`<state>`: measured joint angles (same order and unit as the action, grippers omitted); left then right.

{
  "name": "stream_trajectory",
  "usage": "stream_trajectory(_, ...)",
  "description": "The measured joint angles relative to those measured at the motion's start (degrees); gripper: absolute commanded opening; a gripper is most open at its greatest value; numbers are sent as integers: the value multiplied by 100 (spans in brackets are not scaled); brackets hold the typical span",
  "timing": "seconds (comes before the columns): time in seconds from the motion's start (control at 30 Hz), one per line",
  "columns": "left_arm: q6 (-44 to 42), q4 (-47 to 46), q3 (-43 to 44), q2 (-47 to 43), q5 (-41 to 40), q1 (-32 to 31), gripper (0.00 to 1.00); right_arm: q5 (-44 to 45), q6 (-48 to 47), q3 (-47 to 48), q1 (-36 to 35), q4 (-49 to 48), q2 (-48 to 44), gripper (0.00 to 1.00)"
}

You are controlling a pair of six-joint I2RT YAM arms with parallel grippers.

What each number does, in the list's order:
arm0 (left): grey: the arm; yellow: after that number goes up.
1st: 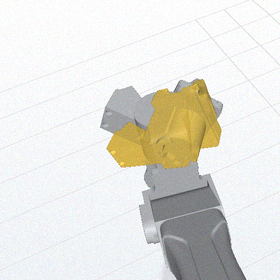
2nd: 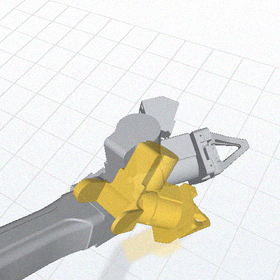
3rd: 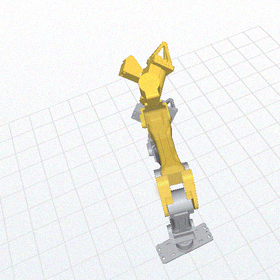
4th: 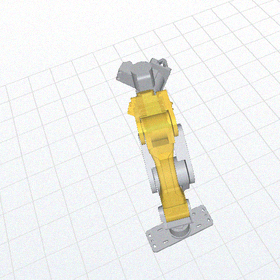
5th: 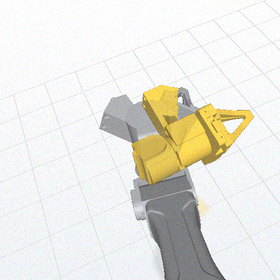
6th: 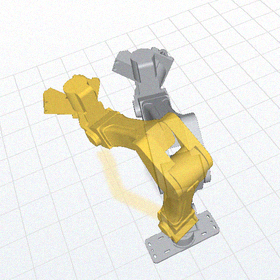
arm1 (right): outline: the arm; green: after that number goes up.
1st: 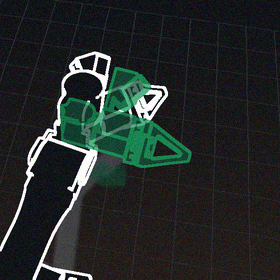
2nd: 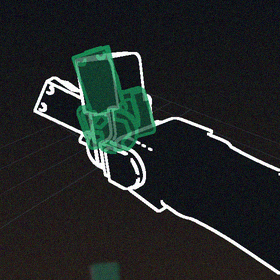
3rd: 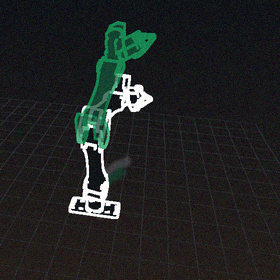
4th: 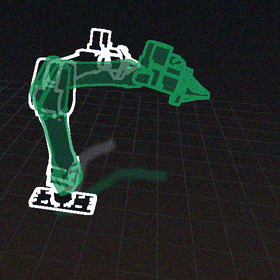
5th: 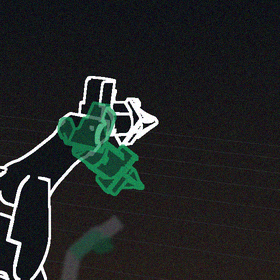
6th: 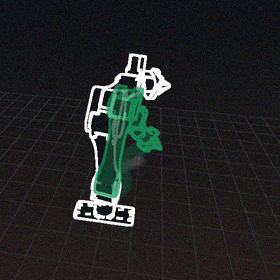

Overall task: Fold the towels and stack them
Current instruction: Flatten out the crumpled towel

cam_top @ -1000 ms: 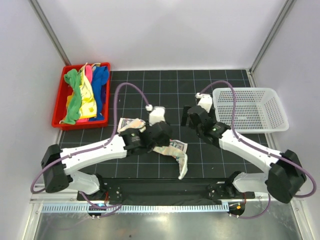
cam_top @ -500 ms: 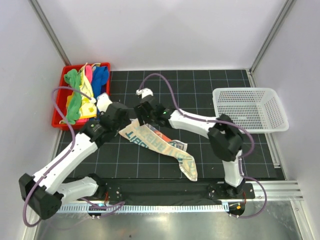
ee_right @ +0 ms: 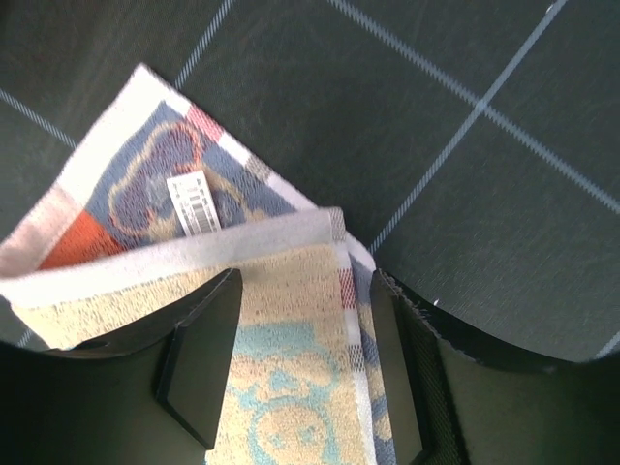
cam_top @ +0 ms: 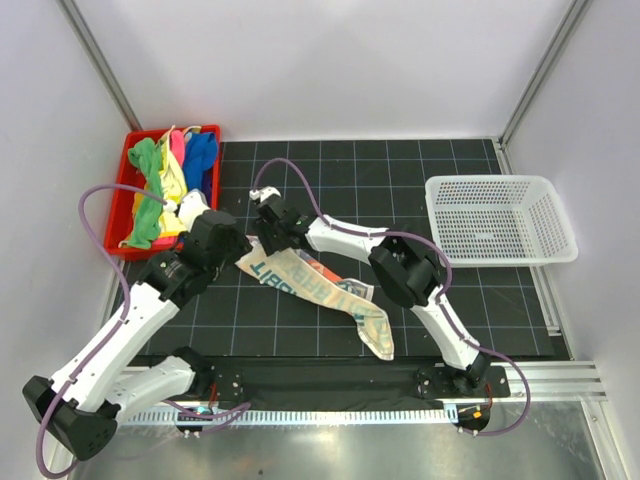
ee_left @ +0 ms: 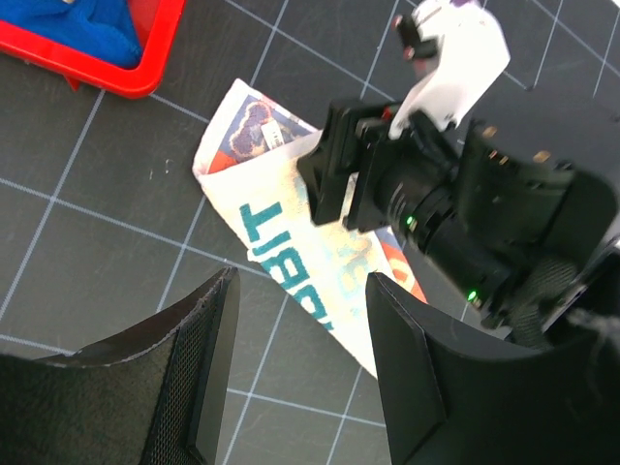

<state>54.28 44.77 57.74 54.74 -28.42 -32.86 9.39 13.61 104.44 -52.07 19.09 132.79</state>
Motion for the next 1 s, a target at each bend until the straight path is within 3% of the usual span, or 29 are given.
stream_trajectory(0.67,-103,7,-157,-114,68,39,58,83,17,402,68,-249,372,52)
stream_trajectory(0.87,-118,4,-216,-111,107,44,58,-79,94,398,164,-328,376,45)
stream_trajectory(1.0,-118,2,-249,-103,109,66,58,-170,173,374,227,-409,376,34)
